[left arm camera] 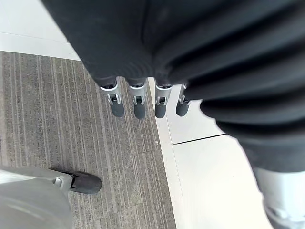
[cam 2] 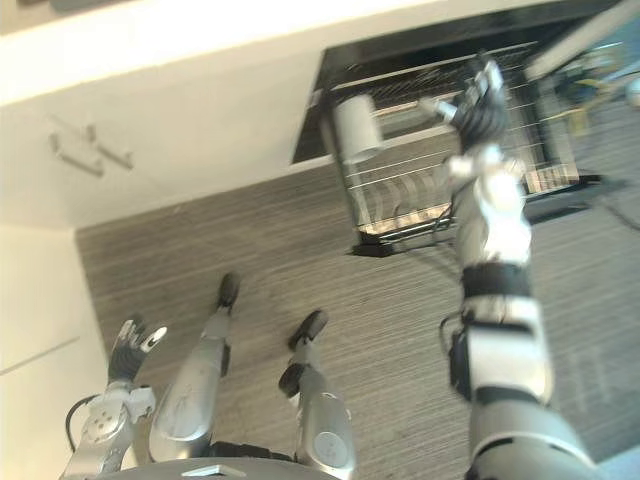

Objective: Walk over to the sink, pick up the cup, carry it to the dishwasher, place the cup inside the dishwasher, then close the dishwasher door

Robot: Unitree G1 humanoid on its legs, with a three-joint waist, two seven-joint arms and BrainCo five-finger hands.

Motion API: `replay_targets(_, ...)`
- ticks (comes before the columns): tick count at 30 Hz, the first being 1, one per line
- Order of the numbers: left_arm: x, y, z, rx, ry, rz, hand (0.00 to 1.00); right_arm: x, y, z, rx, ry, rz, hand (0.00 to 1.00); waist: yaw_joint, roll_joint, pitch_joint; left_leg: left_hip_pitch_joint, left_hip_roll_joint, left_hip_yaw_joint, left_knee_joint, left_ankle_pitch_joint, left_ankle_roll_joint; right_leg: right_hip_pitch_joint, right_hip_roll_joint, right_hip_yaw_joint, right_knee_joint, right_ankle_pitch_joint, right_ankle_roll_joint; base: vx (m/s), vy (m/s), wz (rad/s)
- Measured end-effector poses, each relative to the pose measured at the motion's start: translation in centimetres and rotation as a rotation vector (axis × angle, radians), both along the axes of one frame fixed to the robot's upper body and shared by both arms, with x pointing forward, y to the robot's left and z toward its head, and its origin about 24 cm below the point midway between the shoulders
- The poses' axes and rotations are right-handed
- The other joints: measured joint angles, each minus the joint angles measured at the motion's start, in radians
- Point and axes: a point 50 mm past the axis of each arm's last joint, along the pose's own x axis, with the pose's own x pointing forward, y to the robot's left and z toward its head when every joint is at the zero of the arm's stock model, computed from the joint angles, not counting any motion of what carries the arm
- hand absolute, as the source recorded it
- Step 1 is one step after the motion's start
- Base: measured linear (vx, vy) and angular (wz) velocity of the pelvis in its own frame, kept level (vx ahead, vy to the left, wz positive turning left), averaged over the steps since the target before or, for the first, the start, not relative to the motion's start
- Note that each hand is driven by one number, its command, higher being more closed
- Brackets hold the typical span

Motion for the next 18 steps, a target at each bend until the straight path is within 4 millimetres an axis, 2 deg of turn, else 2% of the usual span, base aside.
replay_targets(1,-1.4,0.7,-1.0,0.006,0.061,0.045,0.00,-1.9,1.3,-3.0,0.056,0.013,0.028,0.00,-0.022,-0.017,-0.044,0.028,0.003,0.021,-0.001,-0.018,-0.005,0.018,-0.002,0.005,0.001,-0.004,0.002,0.15,-0.013,-0.52)
replay_targets(2,-2.7,0.8,-1.9,0.004,0.113,0.083,0.00,-4.0,2.8,-5.3,0.098,0.018,0.051,0.00,-0.045,-0.022,-0.082,0.059,0.005,0.040,-0.001,-0.033,-0.004,0.037,-0.002,0.022,0.004,-0.010,0.004,0.12,-0.007,-0.50)
replay_targets(3,-3.2,0.9,-2.2,0.004,0.135,0.103,0.00,-5.1,3.4,-6.2,0.113,0.016,0.058,0.00,-0.054,-0.021,-0.101,0.072,0.005,0.051,-0.001,-0.042,-0.002,0.044,-0.002,0.027,0.003,-0.012,0.002,0.15,0.002,-0.44)
replay_targets(5,-5.0,0.8,-3.4,-0.005,0.208,0.167,0.00,-8.3,5.8,-8.0,0.159,0.002,0.102,0.00,-0.087,0.005,-0.165,0.111,0.005,0.080,-0.008,-0.067,0.001,0.075,-0.002,0.053,0.000,-0.020,0.005,0.10,0.016,-0.37)
replay_targets(7,-6.1,0.4,-4.2,-0.024,0.252,0.210,0.00,-9.8,7.2,-8.4,0.178,-0.022,0.116,0.00,-0.094,0.031,-0.210,0.141,0.006,0.092,-0.008,-0.080,0.000,0.099,-0.002,0.059,0.000,-0.028,0.009,0.10,0.020,-0.20)
replay_targets(8,-6.8,0.1,-4.6,-0.035,0.278,0.245,0.00,-10.3,8.0,-8.4,0.193,-0.042,0.131,0.00,-0.096,0.046,-0.239,0.161,0.006,0.093,-0.008,-0.086,-0.002,0.114,-0.003,0.059,0.000,-0.034,0.010,0.12,0.017,-0.06)
replay_targets(12,-10.0,-0.3,-5.5,-0.044,0.368,0.315,0.00,-10.7,9.5,-8.6,0.229,-0.063,0.186,0.00,-0.105,0.074,-0.287,0.220,0.005,0.094,-0.008,-0.093,-0.007,0.175,-0.005,0.060,0.000,-0.041,0.013,0.11,0.014,0.00)
replay_targets(14,-11.6,-0.4,-5.9,-0.041,0.415,0.365,0.00,-10.9,9.7,-8.8,0.215,-0.059,0.213,0.00,-0.105,0.082,-0.298,0.255,-0.001,0.088,-0.007,-0.100,-0.007,0.213,-0.011,0.057,0.001,-0.047,0.021,0.09,0.034,0.06)
replay_targets(18,-13.5,-0.4,-6.2,-0.043,0.467,0.418,0.00,-10.9,9.6,-8.9,0.232,-0.058,0.215,0.00,-0.101,0.087,-0.298,0.298,-0.018,0.066,0.016,-0.128,-0.005,0.279,-0.028,0.040,0.004,-0.064,0.036,0.02,0.046,0.17)
